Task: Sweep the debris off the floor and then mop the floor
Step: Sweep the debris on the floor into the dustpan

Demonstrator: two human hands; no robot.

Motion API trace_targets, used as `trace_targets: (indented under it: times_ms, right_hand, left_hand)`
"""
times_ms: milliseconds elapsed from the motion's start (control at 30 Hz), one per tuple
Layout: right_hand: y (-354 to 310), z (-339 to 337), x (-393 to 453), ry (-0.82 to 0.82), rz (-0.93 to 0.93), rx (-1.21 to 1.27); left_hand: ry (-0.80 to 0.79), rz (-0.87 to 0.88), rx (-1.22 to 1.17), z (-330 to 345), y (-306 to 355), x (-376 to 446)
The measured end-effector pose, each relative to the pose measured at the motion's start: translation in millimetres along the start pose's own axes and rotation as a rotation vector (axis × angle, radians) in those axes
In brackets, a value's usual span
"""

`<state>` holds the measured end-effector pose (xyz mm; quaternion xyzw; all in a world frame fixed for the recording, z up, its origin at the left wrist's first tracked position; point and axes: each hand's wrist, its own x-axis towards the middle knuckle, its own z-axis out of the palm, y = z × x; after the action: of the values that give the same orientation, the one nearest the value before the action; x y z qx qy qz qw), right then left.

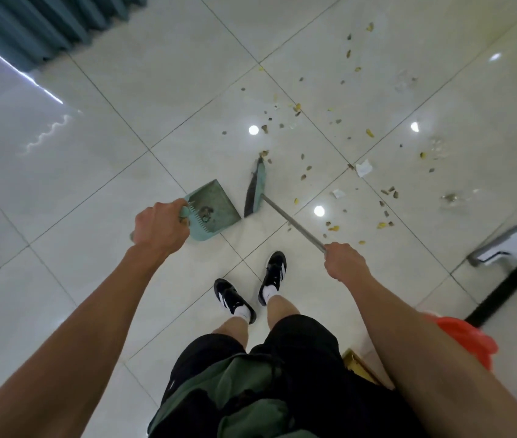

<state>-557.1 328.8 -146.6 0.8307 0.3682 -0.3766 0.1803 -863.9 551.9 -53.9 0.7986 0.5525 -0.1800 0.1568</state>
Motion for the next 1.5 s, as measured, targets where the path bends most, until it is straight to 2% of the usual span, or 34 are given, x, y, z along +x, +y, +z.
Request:
trace_targets:
  times_ms: [133,300,467,767,1100,1267,1500]
  right_hand:
    - [24.9,-10.0,0.3,0.022,0.049,0.067]
    - [44.7,-16.9,-3.3,0.030,0.020,0.137]
    - [32.5,-29.9,4.1,0.079,-0.035,0.156]
    - [-68.3,-78.3,46.8,0.106,-0.128,0.204]
    - [-242.3,-131.2,111.9,0.096,-0.118,0.315]
    - [-296.6,-153.9,133.2,0.045,-0.108,0.419]
    - [-305.9,-159.9,169.6,0.031,-0.122,0.347]
  left_hand:
    - [0.006,0.046,0.031,-5.9,28.2,18.0]
    - [0.007,0.119,0.067,-10.9,52.1,35.3]
    - [0.046,0.093,0.057,-25.4,54.1,48.9]
    - [0.087,0.009,0.008,-53.9,-16.4,88.1]
    - [0.082,-0.035,-0.075,-90.0,-120.4,174.4]
    - [0.076,0.010,-0.080,-100.4,-126.5,213.3]
    - [0.057,0.030,-0.057,-104.0,-102.2,238.4]
